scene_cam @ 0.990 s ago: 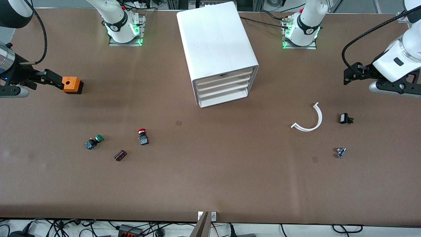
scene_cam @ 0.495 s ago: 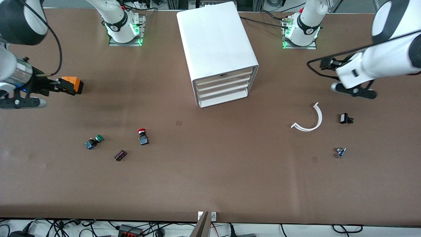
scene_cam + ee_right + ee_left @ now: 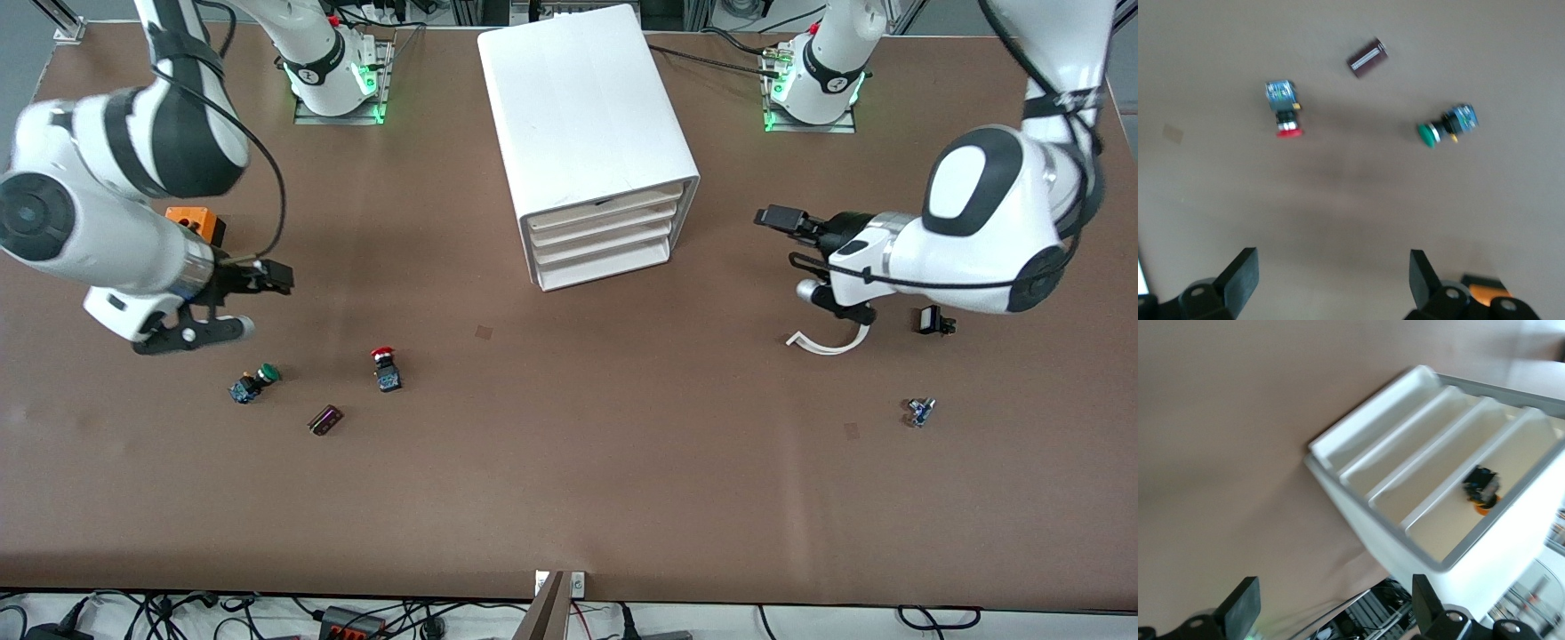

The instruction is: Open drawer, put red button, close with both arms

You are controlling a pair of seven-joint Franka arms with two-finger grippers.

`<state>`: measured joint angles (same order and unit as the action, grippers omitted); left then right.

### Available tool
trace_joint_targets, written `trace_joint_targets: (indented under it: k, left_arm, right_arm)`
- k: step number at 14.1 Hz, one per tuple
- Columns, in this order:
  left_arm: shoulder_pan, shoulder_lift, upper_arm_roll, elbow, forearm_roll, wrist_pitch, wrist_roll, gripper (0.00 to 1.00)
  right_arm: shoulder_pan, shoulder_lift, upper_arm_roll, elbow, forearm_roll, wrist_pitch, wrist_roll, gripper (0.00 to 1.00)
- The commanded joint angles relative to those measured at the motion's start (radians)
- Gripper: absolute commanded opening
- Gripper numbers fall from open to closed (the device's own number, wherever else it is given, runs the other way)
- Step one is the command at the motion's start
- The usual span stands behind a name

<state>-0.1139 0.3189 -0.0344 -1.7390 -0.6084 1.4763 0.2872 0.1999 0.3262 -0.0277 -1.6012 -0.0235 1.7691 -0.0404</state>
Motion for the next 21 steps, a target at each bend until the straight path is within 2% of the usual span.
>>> trace_joint_targets:
  k: [1,3,8,10,11,12,13,19,21]
  left_arm:
    - [0.011,0.098,0.001,-0.063,-0.219,0.048,0.232,1.0]
    - [0.004,0.109,-0.001,-0.218,-0.396,0.206,0.446,1.0]
    - [-0.006,0.205,-0.057,-0.272,-0.58,0.229,0.682,0.98]
    - [-0.009,0.255,-0.085,-0.266,-0.648,0.233,0.768,0.88]
    - [-0.007,0.262,-0.103,-0.266,-0.663,0.233,0.777,0.82]
    - [-0.007,0.262,-0.114,-0.267,-0.663,0.231,0.777,0.7]
    - [-0.007,0.261,-0.117,-0.271,-0.663,0.226,0.777,0.63]
    - [-0.004,0.279,-0.168,-0.295,-0.672,0.225,0.776,0.54]
    - [-0.007,0.279,-0.17,-0.306,-0.672,0.22,0.774,0.43]
  right_arm:
    - [0.022,0.118,-0.003,0.053,-0.001,0.085,-0.003,1.0]
    - [0.036,0.166,-0.001,0.053,0.019,0.166,-0.004,1.0]
    - [0.085,0.292,-0.003,0.061,0.017,0.26,-0.007,1.0]
    - [0.091,0.332,-0.001,0.061,0.016,0.298,-0.019,1.0]
    - [0.099,0.347,-0.001,0.061,0.014,0.317,-0.019,1.0]
    - [0.101,0.359,-0.001,0.061,0.014,0.322,-0.019,1.0]
    - [0.102,0.37,-0.001,0.064,0.014,0.326,-0.019,1.0]
    - [0.119,0.421,0.008,0.064,0.037,0.364,-0.001,1.0]
    - [0.118,0.442,0.008,0.064,0.077,0.389,-0.001,1.0]
